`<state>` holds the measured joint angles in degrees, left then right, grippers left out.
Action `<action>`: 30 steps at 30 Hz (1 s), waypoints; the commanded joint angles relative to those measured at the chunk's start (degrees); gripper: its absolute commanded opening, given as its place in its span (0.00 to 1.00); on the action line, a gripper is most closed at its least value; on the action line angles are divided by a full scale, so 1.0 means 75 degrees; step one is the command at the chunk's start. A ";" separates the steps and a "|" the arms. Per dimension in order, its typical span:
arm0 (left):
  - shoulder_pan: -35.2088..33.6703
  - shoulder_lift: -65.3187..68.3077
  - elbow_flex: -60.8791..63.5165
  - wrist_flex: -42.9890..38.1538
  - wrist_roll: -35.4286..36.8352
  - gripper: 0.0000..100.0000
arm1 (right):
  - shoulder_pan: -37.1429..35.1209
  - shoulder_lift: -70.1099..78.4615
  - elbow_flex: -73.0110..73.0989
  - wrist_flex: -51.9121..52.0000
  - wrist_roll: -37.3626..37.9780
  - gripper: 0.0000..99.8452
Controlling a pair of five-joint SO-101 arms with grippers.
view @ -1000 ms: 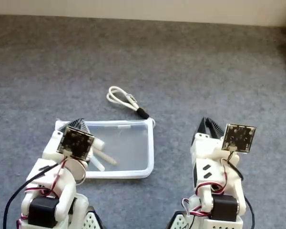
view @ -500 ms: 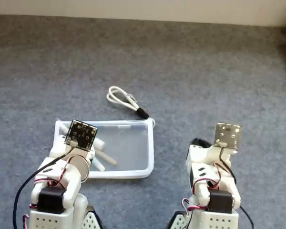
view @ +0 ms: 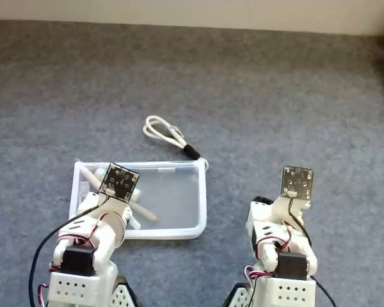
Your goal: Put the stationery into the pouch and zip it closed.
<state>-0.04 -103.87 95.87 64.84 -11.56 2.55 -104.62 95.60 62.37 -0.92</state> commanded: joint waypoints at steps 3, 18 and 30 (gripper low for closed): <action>-0.0135 -0.0076 0.0170 0.0023 0.0035 0.02 | 0.0053 -0.0088 0.1002 -0.0170 0.0059 0.02; -0.0498 -0.0076 0.0170 0.1500 0.0035 0.02 | 0.0064 -0.0088 0.1119 0.1248 0.0105 0.02; -0.0498 -0.0076 0.0170 0.1500 0.0035 0.02 | 0.0064 -0.0088 0.1119 0.1260 0.0105 0.02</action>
<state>-2.95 -104.40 95.87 75.12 -11.65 2.55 -104.62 95.60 71.52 -0.84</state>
